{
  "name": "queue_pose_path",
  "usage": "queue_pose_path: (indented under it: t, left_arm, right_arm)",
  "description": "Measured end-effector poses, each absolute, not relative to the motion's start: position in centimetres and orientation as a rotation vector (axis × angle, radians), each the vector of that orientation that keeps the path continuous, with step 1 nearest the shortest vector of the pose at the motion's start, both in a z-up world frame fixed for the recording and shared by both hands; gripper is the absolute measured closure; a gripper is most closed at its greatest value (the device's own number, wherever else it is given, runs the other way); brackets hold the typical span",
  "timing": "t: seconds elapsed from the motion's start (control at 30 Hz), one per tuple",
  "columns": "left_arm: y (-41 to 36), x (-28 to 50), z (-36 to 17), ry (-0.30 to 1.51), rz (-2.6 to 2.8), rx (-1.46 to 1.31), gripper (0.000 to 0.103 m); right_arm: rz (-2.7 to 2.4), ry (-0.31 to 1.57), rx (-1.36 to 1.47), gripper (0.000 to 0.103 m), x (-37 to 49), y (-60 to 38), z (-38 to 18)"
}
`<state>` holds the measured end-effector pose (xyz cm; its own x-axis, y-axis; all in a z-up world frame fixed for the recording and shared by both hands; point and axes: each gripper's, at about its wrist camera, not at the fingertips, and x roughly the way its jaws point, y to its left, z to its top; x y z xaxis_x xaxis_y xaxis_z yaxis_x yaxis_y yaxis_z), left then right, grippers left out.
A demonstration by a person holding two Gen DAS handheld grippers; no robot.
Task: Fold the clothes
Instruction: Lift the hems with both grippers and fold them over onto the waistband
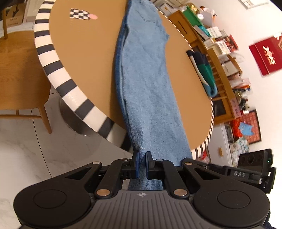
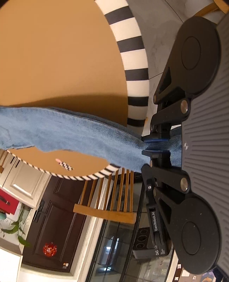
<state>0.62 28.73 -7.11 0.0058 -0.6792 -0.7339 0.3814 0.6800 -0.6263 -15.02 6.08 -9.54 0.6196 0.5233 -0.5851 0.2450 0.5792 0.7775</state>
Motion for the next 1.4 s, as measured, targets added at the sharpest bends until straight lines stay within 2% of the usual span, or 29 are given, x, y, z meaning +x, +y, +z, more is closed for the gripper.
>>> queue_pose_path:
  t: [0.37,0.63,1.1,1.4]
  left_arm:
    - [21.9,9.6,0.7,1.156,-0.844,-0.255,0.096]
    - [16.1,17.4,6.0,1.045,-0.827,-0.252,0.096]
    - [3.1,38.8,4.1,1.134,-0.670,-0.308,0.096]
    - [-2.3,49.4,-3.6,1.306,-0.485,-0.279,0.096]
  right_arm:
    - [0.270,0.809,0.828,0.095,-7.2,3.5,-0.9]
    - [0.270,0.783,0.905,0.095,5.6,-4.2,0.1]
    - [0.233,0.831,1.072,0.095,27.7,-17.7,-5.0]
    - [0.019,0.968,1.308,0.090,36.0,-21.5,-13.9]
